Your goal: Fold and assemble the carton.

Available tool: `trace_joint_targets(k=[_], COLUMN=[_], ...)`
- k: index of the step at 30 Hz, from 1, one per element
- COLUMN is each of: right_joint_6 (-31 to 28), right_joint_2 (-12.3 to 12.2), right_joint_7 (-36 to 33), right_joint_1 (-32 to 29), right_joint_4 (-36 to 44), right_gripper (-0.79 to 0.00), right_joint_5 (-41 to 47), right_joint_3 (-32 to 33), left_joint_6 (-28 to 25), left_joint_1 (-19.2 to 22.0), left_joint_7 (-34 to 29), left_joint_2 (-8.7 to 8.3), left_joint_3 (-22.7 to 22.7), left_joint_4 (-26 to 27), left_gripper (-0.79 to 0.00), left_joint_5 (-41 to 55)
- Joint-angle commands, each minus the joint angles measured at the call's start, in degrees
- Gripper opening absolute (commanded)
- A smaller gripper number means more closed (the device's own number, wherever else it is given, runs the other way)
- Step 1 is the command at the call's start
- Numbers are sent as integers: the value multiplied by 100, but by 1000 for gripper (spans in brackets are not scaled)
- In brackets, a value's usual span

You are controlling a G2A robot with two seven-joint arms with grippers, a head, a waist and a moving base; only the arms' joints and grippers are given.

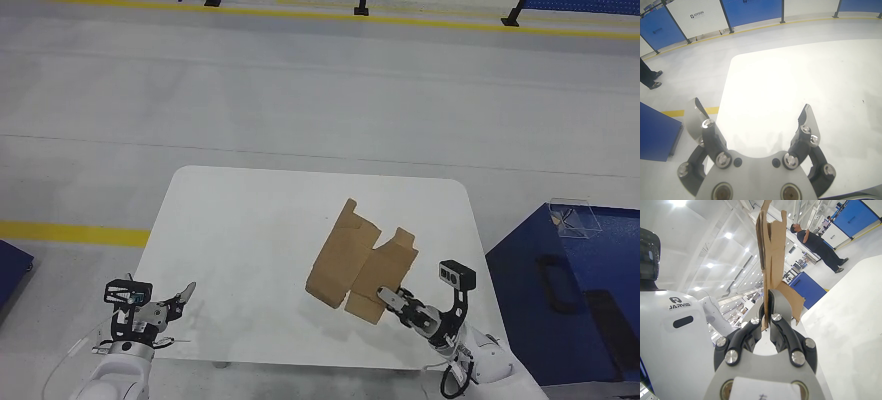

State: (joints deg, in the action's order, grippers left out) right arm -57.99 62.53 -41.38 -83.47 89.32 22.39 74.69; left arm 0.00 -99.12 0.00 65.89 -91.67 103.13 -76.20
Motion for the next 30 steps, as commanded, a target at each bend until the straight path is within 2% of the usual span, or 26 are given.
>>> trace_joint_targets(k=[1, 8, 10, 14, 18, 21, 23, 26, 28, 30], right_joint_6=[-1, -1, 36, 677, 1026, 1233, 1312, 1536, 1673, 1793], right_joint_2=[-1, -1, 0, -30, -55, -66, -79, -93, -89, -78], right_joint_7=[-5, -5, 11, -132, -569, -1124, -1595, -2027, -2164, -2285], right_joint_1=[-1, -1, -2, 128, 413, 671, 811, 1023, 1156, 1271], right_joint_4=[1, 1, 9, 50, -268, -499, -598, -707, -739, -750], right_gripper=[-785, -785, -785, -785, -785, -785, -785, -785, -785, -785], right_joint_5=[23, 23, 13, -148, 7, 713, 1150, 1382, 1384, 1462], right_joint_3=[1, 1, 0, 12, -68, -175, -226, -315, -443, -599], left_joint_6=[0, 0, -132, -547, -570, -271, 126, 608, 954, 1208], left_joint_1=[0, 0, 53, 341, 741, 1304, 1747, 2248, 2551, 2880], left_joint_7=[0, 0, -206, -979, -1969, -3536, -4592, -5493, -5871, -6478], left_joint_2=[0, 0, 6, 32, 47, 29, -3, -33, -37, -27], left_joint_3=[0, 0, -34, -227, -559, -736, -766, -464, -139, 168], left_joint_4=[0, 0, 35, 420, 693, 512, 315, 124, 3, -197], left_gripper=[0, 0, 0, 0, 0, 0, 0, 0, 0, 0], left_joint_5=[0, 0, 290, 1919, 3942, 6039, 7025, 7482, 7585, 8119])
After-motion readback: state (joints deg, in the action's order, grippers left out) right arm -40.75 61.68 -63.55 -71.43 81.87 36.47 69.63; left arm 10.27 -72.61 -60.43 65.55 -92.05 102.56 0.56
